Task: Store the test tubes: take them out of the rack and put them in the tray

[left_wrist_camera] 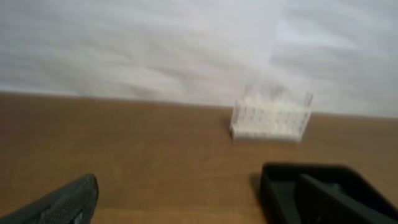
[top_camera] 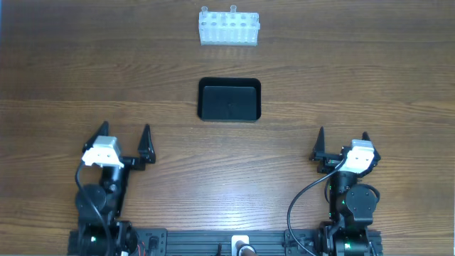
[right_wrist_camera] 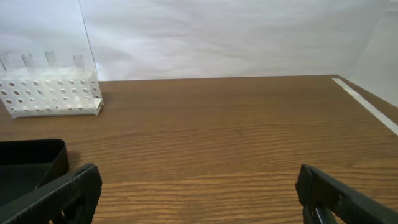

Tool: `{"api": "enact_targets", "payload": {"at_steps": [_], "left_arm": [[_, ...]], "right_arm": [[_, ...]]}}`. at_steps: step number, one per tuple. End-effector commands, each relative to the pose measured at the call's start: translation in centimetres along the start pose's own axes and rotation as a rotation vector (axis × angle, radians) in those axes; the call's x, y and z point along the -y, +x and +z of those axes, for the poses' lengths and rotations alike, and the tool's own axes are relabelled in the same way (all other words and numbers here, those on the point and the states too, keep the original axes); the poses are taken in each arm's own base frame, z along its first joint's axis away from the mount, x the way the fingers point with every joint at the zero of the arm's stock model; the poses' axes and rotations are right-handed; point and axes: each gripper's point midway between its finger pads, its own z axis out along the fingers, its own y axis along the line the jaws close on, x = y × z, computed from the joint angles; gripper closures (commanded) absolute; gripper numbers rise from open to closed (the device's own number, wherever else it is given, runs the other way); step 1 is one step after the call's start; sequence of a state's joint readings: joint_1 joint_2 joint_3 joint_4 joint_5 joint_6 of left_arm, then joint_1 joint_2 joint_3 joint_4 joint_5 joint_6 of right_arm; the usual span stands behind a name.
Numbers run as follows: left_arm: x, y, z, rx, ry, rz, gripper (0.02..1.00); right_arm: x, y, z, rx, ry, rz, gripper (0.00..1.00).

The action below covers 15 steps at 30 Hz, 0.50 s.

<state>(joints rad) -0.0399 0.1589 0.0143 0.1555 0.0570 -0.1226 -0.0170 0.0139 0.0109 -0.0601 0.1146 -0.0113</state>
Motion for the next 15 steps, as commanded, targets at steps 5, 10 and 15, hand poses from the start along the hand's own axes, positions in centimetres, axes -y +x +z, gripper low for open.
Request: {"api": "enact_targets", "payload": {"at_steps": [5, 10, 15], "left_arm": [[-0.2, -4.4, 5.9, -0.085, -0.015, 0.009, 0.02], [0.8, -5.6, 11.4, -0.165, 0.012, 0.005, 0.02], [3.0, -5.8, 17.5, -0.224, 0.041, 0.013, 0.023]], "right_arm": [[-0.1, 0.2, 0.0, 0.0, -0.001, -0.005, 0.007], [-0.1, 0.2, 0.0, 0.0, -0.001, -0.005, 0.009], [-0.1, 0.2, 0.0, 0.0, -0.001, -0.005, 0.009]]}}
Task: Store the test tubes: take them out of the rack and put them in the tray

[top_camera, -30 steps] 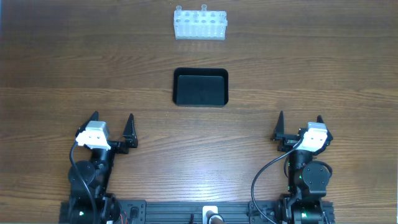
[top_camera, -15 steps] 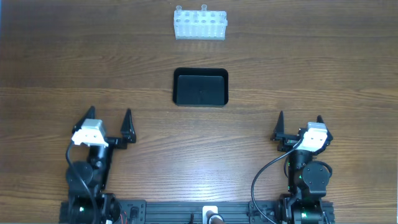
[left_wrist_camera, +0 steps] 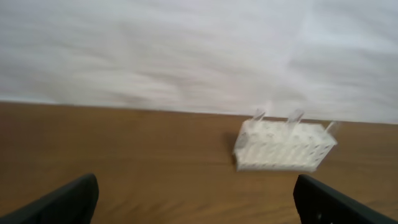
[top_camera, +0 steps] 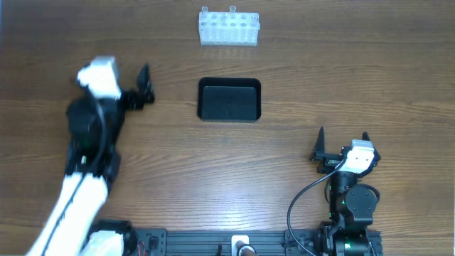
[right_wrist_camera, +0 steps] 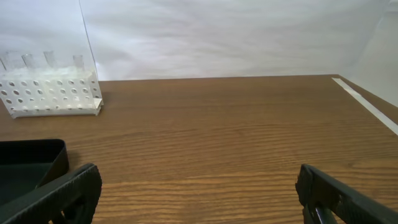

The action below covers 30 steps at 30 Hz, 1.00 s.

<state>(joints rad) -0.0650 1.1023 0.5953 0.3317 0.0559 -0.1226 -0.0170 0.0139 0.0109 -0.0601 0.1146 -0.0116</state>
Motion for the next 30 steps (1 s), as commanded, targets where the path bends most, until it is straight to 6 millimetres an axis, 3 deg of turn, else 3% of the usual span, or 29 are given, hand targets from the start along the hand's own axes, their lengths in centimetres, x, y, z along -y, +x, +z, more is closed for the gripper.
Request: {"api": "enact_targets", "payload": {"at_steps": [1, 9, 15, 22, 30], "left_arm": [[2.6, -1.0, 5.7, -0.054, 0.038, 0.027, 0.02], [6.5, 0.8, 15.1, -0.163, 0.05, 0.055, 0.02], [8.9, 3.1, 20.6, -0.239, 0.056, 0.076, 0.02], [10.2, 5.4, 24.4, -0.294, 0.052, 0.091, 0.018], [10.5, 7.1, 26.4, -0.302, 0.025, 0.104, 0.023]], "right_arm": [[-0.1, 0.2, 0.0, 0.0, -0.001, -0.005, 0.007], [-0.1, 0.2, 0.0, 0.0, -0.001, -0.005, 0.007], [-0.1, 0.2, 0.0, 0.0, -0.001, -0.005, 0.009], [-0.1, 0.2, 0.0, 0.0, -0.001, -0.005, 0.012], [-0.1, 0.2, 0.0, 0.0, -0.001, -0.005, 0.007]]}}
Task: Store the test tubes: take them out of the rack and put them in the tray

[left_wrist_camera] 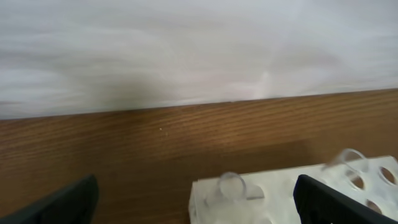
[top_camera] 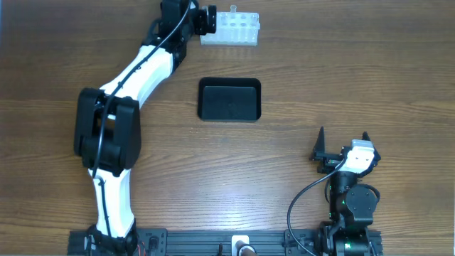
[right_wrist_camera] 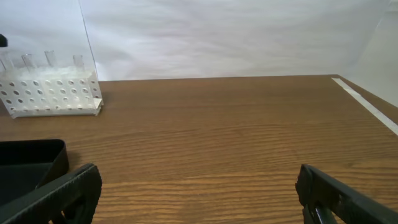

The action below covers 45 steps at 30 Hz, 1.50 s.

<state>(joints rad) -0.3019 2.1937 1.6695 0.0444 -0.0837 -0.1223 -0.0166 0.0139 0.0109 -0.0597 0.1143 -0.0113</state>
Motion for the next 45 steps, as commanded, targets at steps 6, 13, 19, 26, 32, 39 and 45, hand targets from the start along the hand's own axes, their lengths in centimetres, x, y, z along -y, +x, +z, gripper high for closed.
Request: {"api": "enact_targets", "payload": {"at_steps": [6, 13, 19, 26, 32, 39, 45], "left_arm": [[0.7, 0.9, 2.5, -0.004, -0.03, 0.025, 0.031], [0.8, 1.5, 2.7, -0.02, -0.029, 0.028, 0.115], [0.9, 1.8, 2.8, -0.028, -0.035, 0.031, 0.266], [1.2, 2.3, 2.8, -0.044, -0.033, 0.036, 0.281], [1.3, 2.4, 2.8, -0.046, -0.033, 0.038, 0.367], [1.5, 3.1, 3.3, -0.053, -0.031, 0.04, 0.492], [1.6, 3.2, 3.4, -0.047, -0.029, 0.04, 0.586]], "right_arm": [[-0.1, 0.2, 0.0, -0.001, 0.0, -0.005, 0.007], [-0.1, 0.2, 0.0, 0.0, 0.0, -0.005, 0.009], [-0.1, 0.2, 0.0, -0.001, 0.0, -0.005, 0.007], [-0.1, 0.2, 0.0, 0.0, 0.0, -0.005, 0.009], [-0.1, 0.2, 0.0, -0.001, 0.0, -0.005, 0.009], [-0.1, 0.2, 0.0, -0.001, 0.0, -0.005, 0.012], [-0.1, 0.2, 0.0, 0.0, 0.0, -0.005, 0.009]]}}
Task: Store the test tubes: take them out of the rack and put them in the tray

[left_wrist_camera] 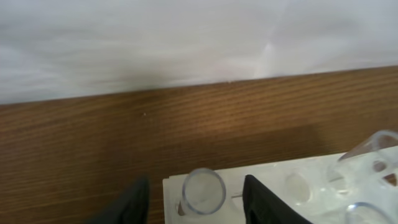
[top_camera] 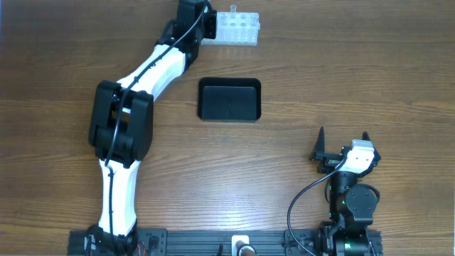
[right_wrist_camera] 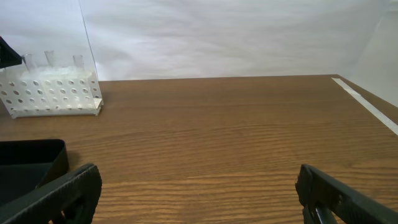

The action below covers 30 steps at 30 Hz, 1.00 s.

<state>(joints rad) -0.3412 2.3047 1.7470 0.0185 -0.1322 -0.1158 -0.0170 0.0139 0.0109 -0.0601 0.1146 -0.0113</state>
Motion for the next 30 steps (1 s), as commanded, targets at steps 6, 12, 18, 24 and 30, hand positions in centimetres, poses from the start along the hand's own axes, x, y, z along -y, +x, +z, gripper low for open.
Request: {"api": "enact_targets", "payload": {"at_steps": [6, 12, 18, 24, 30], "left_arm": [[0.0, -0.1, 0.7, 0.016, -0.008, 0.006, 0.663], [0.1, -0.4, 0.7, 0.026, -0.006, 0.001, 0.706], [0.2, -0.6, 0.6, 0.035, -0.004, 0.0, 0.807], [0.4, -0.6, 0.6, 0.035, -0.002, 0.002, 0.827], [0.4, -2.2, -0.3, 0.066, 0.001, -0.002, 0.86]], "right_arm": [[-0.1, 0.2, 0.0, 0.0, -0.001, -0.005, 0.009], [-0.1, 0.2, 0.0, 0.0, -0.001, -0.005, 0.009], [-0.1, 0.2, 0.0, 0.0, -0.001, -0.005, 0.007], [-0.1, 0.2, 0.0, 0.0, -0.001, -0.005, 0.009], [-0.1, 0.2, 0.0, 0.0, -0.001, -0.005, 0.009]]}}
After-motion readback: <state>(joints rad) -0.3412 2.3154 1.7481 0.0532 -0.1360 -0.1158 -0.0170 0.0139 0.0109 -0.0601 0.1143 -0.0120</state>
